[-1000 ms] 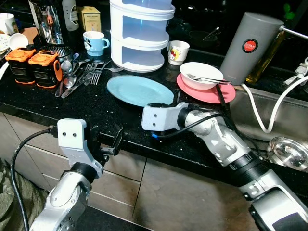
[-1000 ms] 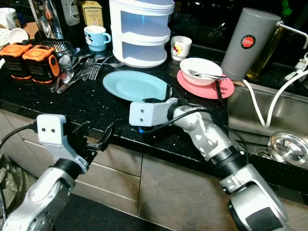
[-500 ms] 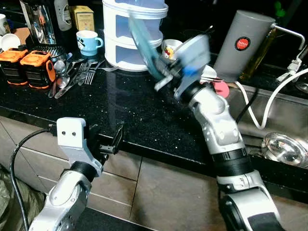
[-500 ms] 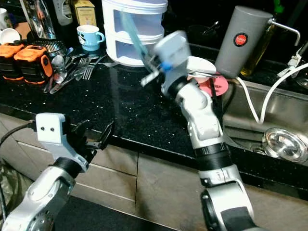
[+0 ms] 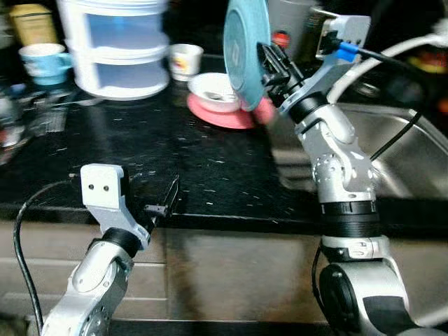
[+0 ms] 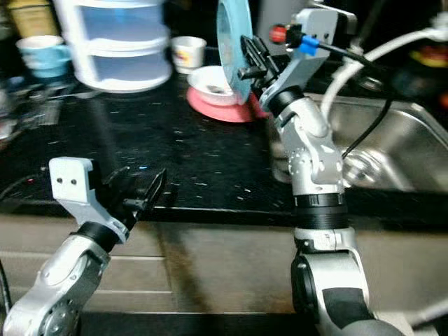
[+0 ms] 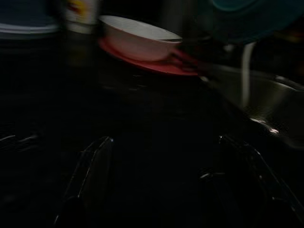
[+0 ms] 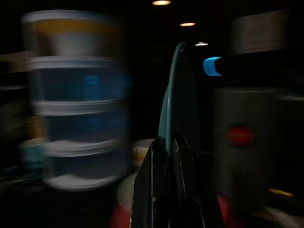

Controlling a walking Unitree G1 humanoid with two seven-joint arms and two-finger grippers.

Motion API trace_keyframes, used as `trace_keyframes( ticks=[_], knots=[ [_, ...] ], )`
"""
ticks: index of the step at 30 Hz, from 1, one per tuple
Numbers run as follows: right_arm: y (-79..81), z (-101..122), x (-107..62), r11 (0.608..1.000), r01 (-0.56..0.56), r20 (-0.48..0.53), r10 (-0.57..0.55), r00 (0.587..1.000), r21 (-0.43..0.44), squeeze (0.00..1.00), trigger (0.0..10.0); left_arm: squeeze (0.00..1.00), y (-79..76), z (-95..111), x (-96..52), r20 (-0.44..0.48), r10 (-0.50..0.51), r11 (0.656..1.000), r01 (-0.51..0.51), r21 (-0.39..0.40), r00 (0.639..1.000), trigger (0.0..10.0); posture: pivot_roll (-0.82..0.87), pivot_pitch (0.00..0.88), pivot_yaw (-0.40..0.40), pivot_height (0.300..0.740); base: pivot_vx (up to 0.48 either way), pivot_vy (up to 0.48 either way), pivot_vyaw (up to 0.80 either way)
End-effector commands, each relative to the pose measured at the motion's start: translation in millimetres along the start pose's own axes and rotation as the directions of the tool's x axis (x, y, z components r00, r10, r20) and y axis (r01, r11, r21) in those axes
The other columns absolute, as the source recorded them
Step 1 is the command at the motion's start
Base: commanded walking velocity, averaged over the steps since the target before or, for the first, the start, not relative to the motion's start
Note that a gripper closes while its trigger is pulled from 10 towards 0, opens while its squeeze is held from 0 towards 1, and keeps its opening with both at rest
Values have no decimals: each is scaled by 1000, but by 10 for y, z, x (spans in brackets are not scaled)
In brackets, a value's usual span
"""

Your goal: Kitchen organization

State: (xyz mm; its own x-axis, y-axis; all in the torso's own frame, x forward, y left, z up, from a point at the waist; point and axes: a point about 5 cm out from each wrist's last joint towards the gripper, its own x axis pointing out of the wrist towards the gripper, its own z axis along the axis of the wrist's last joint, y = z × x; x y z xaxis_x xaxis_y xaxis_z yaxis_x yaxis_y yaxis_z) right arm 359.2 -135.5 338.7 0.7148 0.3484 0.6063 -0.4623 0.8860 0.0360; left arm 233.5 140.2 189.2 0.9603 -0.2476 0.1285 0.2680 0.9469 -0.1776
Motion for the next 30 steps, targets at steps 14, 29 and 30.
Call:
trace_keyframes(
  ticks=[14,29,30],
  knots=[
    [-257,187,18,995,98,57,-99,993,26,0,10000,0,-19,-34,18,-9,-13,1000,13,-7,1000,10000,136,0,-70,740,0,0,-549],
    [-420,-574,-251,844,-30,-423,-237,875,-536,0,10000,0,-21,-13,21,-2,-18,1000,18,0,1000,10000,150,0,-72,740,0,0,0],
    [-447,-617,-281,825,-57,-452,-249,856,-563,173,10000,0,-23,-11,23,-1,-19,1000,19,0,1000,10000,146,0,-72,740,0,0,0]
  ],
)
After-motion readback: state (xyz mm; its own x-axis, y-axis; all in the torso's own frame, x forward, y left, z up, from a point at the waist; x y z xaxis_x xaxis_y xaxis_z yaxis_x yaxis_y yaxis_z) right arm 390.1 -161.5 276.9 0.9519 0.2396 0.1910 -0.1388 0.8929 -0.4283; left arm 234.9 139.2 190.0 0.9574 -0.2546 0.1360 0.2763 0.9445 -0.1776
